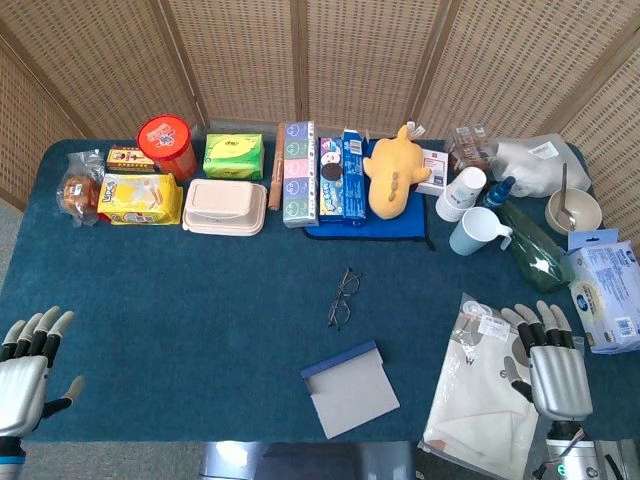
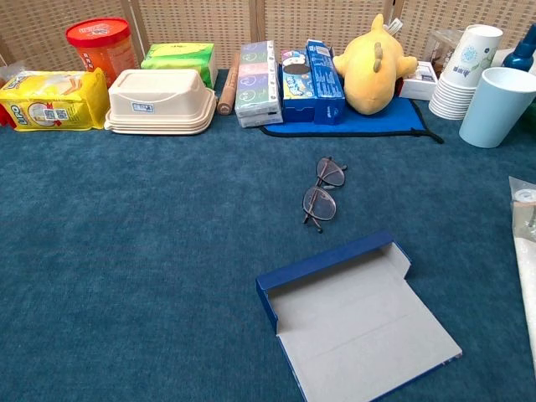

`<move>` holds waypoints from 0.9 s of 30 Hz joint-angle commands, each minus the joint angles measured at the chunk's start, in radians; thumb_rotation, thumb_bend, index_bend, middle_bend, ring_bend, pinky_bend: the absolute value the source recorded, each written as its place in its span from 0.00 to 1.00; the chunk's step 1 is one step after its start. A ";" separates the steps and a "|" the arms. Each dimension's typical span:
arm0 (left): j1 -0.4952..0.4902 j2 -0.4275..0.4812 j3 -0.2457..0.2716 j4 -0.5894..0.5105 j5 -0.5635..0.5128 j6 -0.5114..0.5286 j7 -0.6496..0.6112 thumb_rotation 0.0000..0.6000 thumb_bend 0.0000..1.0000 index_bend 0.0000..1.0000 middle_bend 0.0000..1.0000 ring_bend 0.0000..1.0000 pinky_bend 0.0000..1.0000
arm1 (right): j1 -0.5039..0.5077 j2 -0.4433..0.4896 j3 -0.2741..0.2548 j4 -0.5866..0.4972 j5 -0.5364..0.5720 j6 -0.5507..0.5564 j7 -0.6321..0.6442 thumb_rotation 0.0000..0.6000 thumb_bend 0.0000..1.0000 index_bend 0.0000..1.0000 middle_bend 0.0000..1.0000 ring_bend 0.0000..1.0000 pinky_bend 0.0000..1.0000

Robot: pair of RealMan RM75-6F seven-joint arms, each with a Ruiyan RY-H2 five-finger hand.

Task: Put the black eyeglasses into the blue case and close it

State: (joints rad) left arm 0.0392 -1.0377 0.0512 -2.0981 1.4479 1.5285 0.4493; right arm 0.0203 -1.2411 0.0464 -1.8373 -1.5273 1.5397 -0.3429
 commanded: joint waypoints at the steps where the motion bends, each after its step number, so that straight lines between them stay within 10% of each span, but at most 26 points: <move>1: -0.002 -0.001 0.000 0.001 -0.003 -0.004 -0.002 1.00 0.27 0.06 0.05 0.00 0.00 | 0.001 0.000 0.001 0.000 0.002 -0.002 -0.002 1.00 0.37 0.21 0.18 0.06 0.07; 27: -0.014 0.045 -0.004 -0.013 0.030 -0.013 -0.056 1.00 0.27 0.06 0.05 0.00 0.00 | 0.103 0.065 0.059 -0.037 -0.029 -0.096 0.007 1.00 0.36 0.20 0.18 0.06 0.07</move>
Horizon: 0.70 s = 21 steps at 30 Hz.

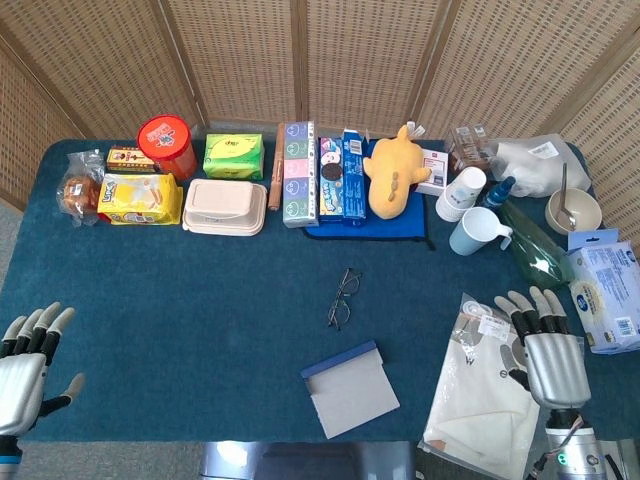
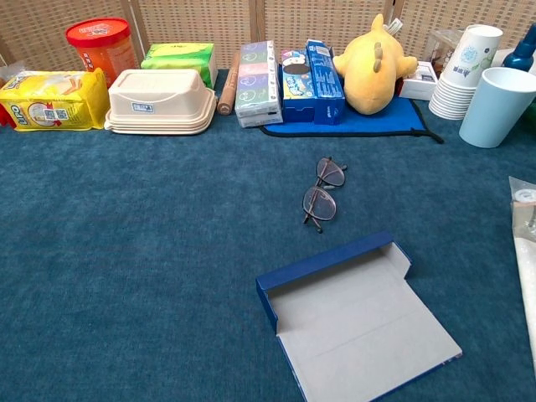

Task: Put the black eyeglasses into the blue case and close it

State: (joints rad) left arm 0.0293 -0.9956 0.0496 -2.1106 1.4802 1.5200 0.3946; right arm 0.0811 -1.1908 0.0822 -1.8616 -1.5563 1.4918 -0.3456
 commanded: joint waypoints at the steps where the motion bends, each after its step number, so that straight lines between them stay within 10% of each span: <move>1: -0.007 0.005 -0.005 -0.002 -0.007 -0.009 -0.004 1.00 0.27 0.06 0.05 0.00 0.00 | 0.065 0.015 0.032 -0.016 0.001 -0.077 0.008 1.00 0.36 0.20 0.17 0.06 0.07; 21: -0.060 0.018 -0.039 0.020 -0.082 -0.077 -0.044 1.00 0.27 0.06 0.06 0.00 0.00 | 0.497 -0.222 0.130 0.240 0.163 -0.582 0.020 1.00 0.14 0.16 0.14 0.06 0.07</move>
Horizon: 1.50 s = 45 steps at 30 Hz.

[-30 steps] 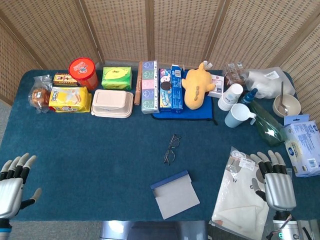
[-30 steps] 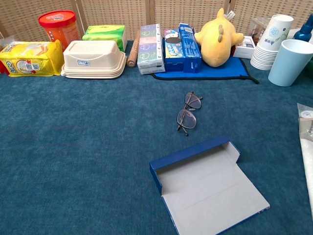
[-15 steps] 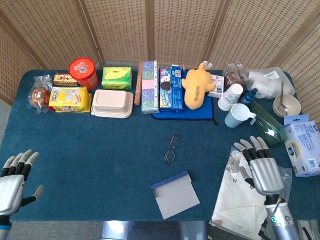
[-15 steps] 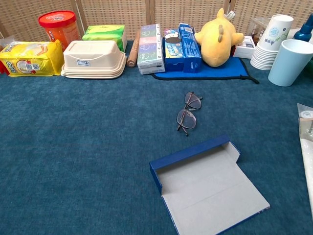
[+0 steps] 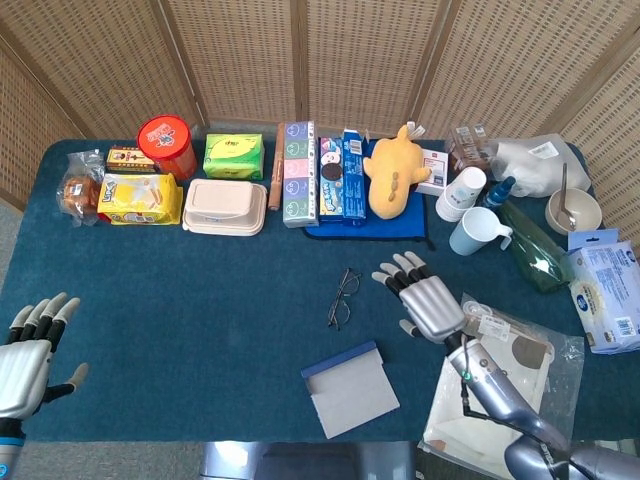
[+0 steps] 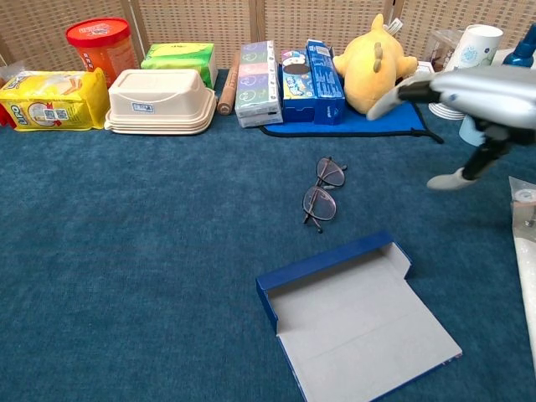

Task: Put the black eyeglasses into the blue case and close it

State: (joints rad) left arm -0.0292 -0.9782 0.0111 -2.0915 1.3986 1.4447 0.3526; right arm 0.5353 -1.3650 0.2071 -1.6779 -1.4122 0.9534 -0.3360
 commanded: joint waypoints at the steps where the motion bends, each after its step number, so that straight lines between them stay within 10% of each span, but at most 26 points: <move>1: -0.002 0.001 0.000 0.002 0.000 -0.002 -0.003 1.00 0.27 0.06 0.06 0.00 0.00 | 0.053 -0.059 0.004 0.072 0.021 -0.051 0.013 1.00 0.13 0.16 0.14 0.06 0.07; 45: 0.005 0.019 0.010 0.049 0.008 0.010 -0.097 1.00 0.27 0.06 0.06 0.00 0.00 | 0.297 -0.419 0.014 0.507 0.044 -0.075 0.022 1.00 0.03 0.09 0.11 0.00 0.07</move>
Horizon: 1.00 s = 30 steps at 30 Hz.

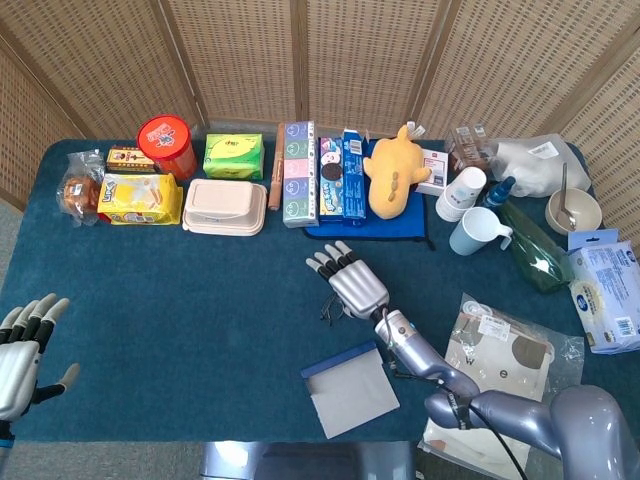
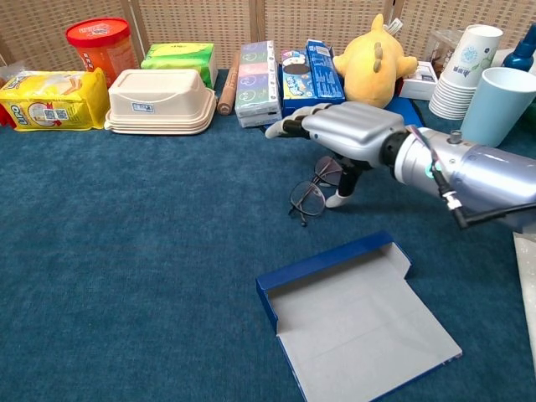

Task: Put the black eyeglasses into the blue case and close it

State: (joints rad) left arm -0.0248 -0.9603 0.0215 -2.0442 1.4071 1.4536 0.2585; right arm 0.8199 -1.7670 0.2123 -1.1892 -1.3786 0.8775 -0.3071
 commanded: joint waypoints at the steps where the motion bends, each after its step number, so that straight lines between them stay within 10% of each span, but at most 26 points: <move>1: 0.002 0.001 0.000 0.003 -0.001 0.002 -0.006 1.00 0.27 0.06 0.06 0.00 0.00 | 0.017 -0.023 0.013 0.025 0.015 0.003 -0.009 1.00 0.03 0.09 0.11 0.00 0.07; 9: 0.004 -0.003 0.003 0.021 0.003 0.001 -0.028 1.00 0.27 0.06 0.05 0.00 0.00 | 0.045 -0.018 0.040 0.010 0.062 0.001 -0.082 1.00 0.03 0.07 0.10 0.00 0.07; 30: -0.023 -0.006 -0.010 0.062 0.016 -0.028 -0.077 1.00 0.27 0.06 0.05 0.00 0.00 | -0.101 0.244 -0.103 -0.613 0.270 0.173 -0.480 1.00 0.03 0.00 0.09 0.00 0.07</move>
State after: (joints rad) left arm -0.0468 -0.9667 0.0121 -1.9816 1.4230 1.4259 0.1820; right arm 0.7285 -1.5352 0.1246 -1.7813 -1.1189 1.0374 -0.7709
